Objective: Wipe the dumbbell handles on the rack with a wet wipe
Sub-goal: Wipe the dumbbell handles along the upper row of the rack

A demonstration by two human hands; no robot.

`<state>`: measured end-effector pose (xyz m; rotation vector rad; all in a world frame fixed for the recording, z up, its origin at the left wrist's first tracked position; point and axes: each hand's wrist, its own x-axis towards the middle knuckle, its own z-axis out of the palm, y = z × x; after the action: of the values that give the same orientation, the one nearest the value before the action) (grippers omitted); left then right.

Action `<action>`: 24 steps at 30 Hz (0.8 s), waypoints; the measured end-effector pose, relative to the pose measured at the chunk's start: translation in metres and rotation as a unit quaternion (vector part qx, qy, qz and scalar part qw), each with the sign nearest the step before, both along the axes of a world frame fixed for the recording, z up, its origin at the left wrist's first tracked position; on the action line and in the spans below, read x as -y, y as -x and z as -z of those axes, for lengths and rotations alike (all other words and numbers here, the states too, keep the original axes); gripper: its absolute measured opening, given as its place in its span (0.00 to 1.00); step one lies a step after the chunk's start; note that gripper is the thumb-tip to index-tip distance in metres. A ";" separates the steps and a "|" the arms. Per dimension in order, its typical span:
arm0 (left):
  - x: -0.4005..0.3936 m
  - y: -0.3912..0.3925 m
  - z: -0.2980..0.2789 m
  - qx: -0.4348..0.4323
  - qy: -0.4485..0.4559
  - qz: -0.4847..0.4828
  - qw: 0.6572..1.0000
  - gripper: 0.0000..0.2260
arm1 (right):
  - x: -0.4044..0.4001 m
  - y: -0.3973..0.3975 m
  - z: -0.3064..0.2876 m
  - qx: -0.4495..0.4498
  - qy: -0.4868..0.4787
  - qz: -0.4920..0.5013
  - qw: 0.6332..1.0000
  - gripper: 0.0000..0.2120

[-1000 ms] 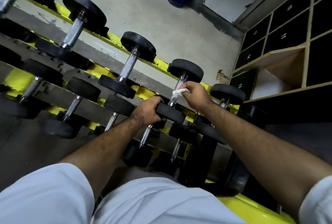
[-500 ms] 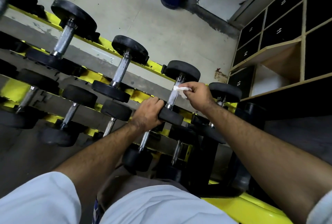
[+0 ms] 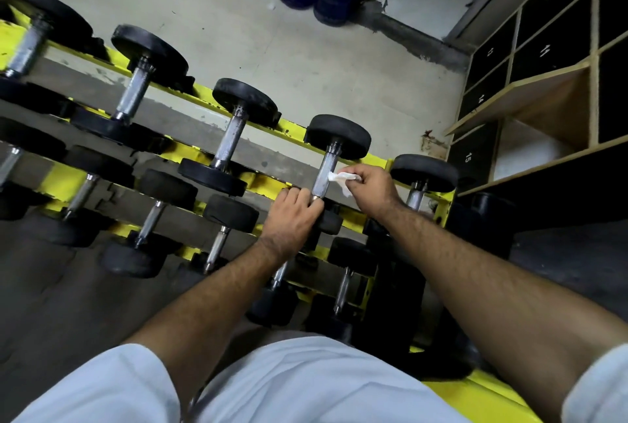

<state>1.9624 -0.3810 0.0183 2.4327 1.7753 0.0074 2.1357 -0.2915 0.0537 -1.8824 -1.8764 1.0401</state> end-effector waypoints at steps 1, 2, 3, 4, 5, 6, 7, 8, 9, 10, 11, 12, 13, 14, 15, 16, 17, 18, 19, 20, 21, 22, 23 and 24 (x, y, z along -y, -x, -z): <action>0.002 -0.006 -0.001 -0.003 0.004 -0.003 1.000 0.23 | 0.001 -0.001 0.001 -0.001 -0.001 0.004 1.000 0.13; 0.005 -0.012 -0.003 -0.002 0.009 -0.006 1.000 0.22 | 0.001 -0.003 0.002 -0.001 -0.003 0.007 1.000 0.13; 0.006 -0.016 -0.007 -0.001 0.014 -0.013 1.000 0.21 | 0.001 -0.004 0.003 -0.002 -0.007 0.013 1.000 0.12; 0.007 -0.018 -0.011 -0.005 0.019 -0.021 1.000 0.19 | 0.000 -0.004 0.003 0.000 -0.012 0.015 1.000 0.11; 0.007 -0.020 -0.013 -0.010 0.020 -0.026 0.999 0.18 | -0.001 -0.002 0.003 0.002 -0.014 0.014 1.000 0.11; 0.007 -0.021 -0.013 -0.015 0.023 -0.026 0.999 0.17 | -0.002 -0.001 0.003 0.004 -0.015 0.010 1.000 0.11; 0.007 -0.022 -0.013 -0.023 0.030 -0.027 0.999 0.17 | -0.003 0.000 0.003 0.002 -0.018 0.003 1.000 0.11; 0.006 -0.022 -0.013 -0.030 0.037 -0.030 0.998 0.17 | -0.004 0.002 0.002 0.001 -0.023 -0.005 1.000 0.12; 0.006 -0.021 -0.013 -0.031 0.047 -0.033 0.998 0.19 | -0.006 0.003 0.002 0.001 -0.029 -0.010 1.000 0.12; 0.005 -0.020 -0.014 -0.031 0.052 -0.030 0.998 0.21 | -0.008 0.004 0.002 0.006 -0.036 -0.011 0.999 0.12; 0.004 -0.017 -0.014 -0.027 0.058 -0.030 0.998 0.21 | -0.011 0.005 0.003 0.012 -0.044 -0.015 0.999 0.13; 0.002 -0.013 -0.014 -0.012 0.061 -0.036 0.997 0.21 | -0.013 0.007 0.004 0.019 -0.048 -0.022 0.998 0.14; 0.002 -0.009 -0.014 0.025 0.067 -0.048 0.996 0.20 | -0.014 0.009 0.006 0.021 -0.049 -0.031 0.998 0.14; 0.000 -0.007 -0.015 0.077 0.073 -0.068 0.992 0.22 | -0.016 0.011 0.006 0.023 -0.050 -0.042 0.998 0.14; 0.000 -0.004 -0.018 0.134 0.082 -0.094 0.983 0.25 | -0.019 0.012 0.007 0.023 -0.054 -0.057 0.997 0.14; -0.001 0.000 -0.019 0.176 0.092 -0.110 0.974 0.28 | -0.022 0.013 0.007 0.022 -0.065 -0.073 0.995 0.15; -0.001 0.002 -0.022 0.199 0.101 -0.117 0.968 0.29 | -0.026 0.013 0.007 0.025 -0.085 -0.091 0.992 0.16; -0.001 0.003 -0.023 0.205 0.114 -0.121 0.965 0.29 | -0.029 0.013 0.009 0.035 -0.109 -0.113 0.987 0.17; -0.002 0.004 -0.023 0.207 0.125 -0.129 0.962 0.28 | -0.032 0.014 0.010 0.048 -0.135 -0.139 0.980 0.18; -0.002 0.004 -0.024 0.211 0.134 -0.137 0.958 0.28 | -0.033 0.013 0.013 0.060 -0.163 -0.164 0.971 0.19; -0.003 0.004 -0.023 0.215 0.135 -0.144 0.956 0.29 | -0.035 0.013 0.017 0.064 -0.191 -0.184 0.962 0.20; -0.004 0.003 -0.022 0.214 0.134 -0.146 0.957 0.29 | -0.036 0.013 0.022 0.063 -0.219 -0.200 0.953 0.21; -0.004 0.003 -0.022 0.212 0.132 -0.144 0.958 0.29 | -0.037 0.013 0.027 0.061 -0.245 -0.214 0.944 0.21; -0.005 0.003 -0.020 0.211 0.132 -0.145 0.958 0.29 | -0.038 0.013 0.033 0.060 -0.265 -0.226 0.935 0.21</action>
<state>1.9597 -0.3761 0.0382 1.8066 1.7763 0.2774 2.1230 -0.2539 0.0207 -1.2590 -2.4219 0.4445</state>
